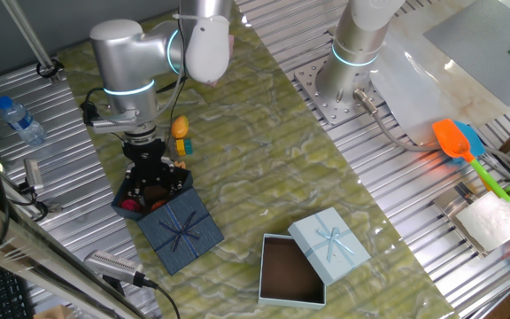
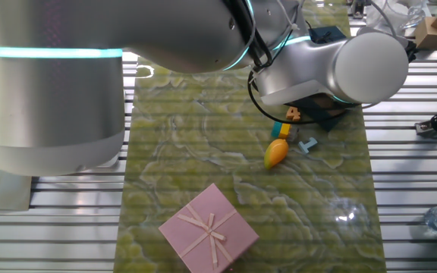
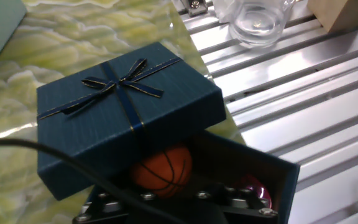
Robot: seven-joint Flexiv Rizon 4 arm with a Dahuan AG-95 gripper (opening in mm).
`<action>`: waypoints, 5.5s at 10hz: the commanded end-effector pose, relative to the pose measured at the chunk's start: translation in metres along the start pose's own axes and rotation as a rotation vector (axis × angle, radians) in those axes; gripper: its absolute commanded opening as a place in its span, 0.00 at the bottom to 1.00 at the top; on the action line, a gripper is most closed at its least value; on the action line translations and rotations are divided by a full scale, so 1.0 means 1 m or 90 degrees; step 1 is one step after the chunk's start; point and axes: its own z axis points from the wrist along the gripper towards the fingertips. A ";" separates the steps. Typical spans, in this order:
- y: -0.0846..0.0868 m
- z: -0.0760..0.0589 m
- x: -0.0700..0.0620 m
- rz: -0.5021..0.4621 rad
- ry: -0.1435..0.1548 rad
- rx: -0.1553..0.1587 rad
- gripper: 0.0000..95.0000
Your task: Take everything out of the gift box
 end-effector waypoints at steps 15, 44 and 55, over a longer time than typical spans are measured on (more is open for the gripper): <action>0.001 -0.022 -0.006 -0.016 -0.023 -0.001 0.60; -0.027 -0.009 -0.017 0.014 0.028 0.097 0.80; -0.029 0.002 -0.015 0.036 0.024 0.104 0.40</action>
